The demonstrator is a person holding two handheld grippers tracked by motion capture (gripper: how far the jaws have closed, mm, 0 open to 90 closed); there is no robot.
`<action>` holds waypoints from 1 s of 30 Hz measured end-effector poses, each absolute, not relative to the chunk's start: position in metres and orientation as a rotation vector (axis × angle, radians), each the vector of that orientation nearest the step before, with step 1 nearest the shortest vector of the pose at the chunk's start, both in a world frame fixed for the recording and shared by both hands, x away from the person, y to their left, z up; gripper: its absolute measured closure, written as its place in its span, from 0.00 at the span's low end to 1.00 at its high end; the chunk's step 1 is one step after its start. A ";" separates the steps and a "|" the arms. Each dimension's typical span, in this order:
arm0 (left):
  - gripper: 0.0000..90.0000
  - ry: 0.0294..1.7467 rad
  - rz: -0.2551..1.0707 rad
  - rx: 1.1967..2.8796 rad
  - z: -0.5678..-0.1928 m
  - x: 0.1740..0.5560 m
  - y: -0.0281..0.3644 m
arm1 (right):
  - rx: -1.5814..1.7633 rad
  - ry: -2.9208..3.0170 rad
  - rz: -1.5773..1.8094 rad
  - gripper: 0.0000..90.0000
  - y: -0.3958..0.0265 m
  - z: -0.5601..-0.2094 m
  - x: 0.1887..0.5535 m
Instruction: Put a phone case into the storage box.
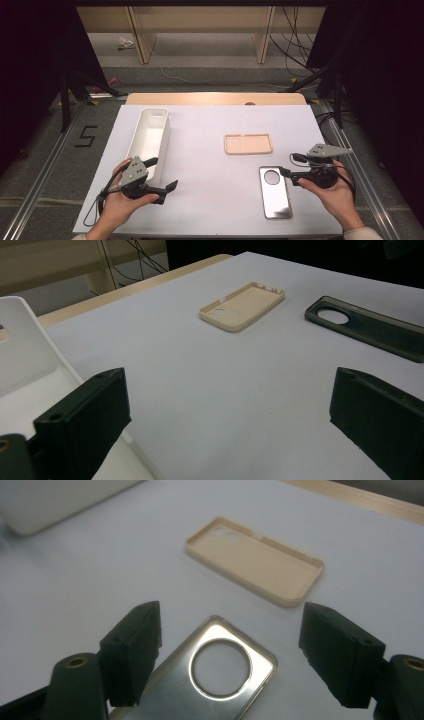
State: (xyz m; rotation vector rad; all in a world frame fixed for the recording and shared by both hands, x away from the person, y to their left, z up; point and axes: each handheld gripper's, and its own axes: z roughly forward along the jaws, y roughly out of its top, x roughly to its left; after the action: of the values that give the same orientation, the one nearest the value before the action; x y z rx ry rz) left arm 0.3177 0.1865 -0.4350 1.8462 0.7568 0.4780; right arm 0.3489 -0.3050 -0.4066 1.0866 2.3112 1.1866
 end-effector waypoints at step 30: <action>0.03 0.761 0.470 1.847 -0.436 0.320 0.188 | 0.129 3.068 0.201 0.44 -0.238 -0.434 0.325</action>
State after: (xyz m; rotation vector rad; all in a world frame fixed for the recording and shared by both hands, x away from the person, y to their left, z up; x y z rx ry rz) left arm 0.3200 0.1882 -0.4364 1.8466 0.7614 0.4702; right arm 0.3246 -0.2377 -0.4339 0.1294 3.0677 0.2008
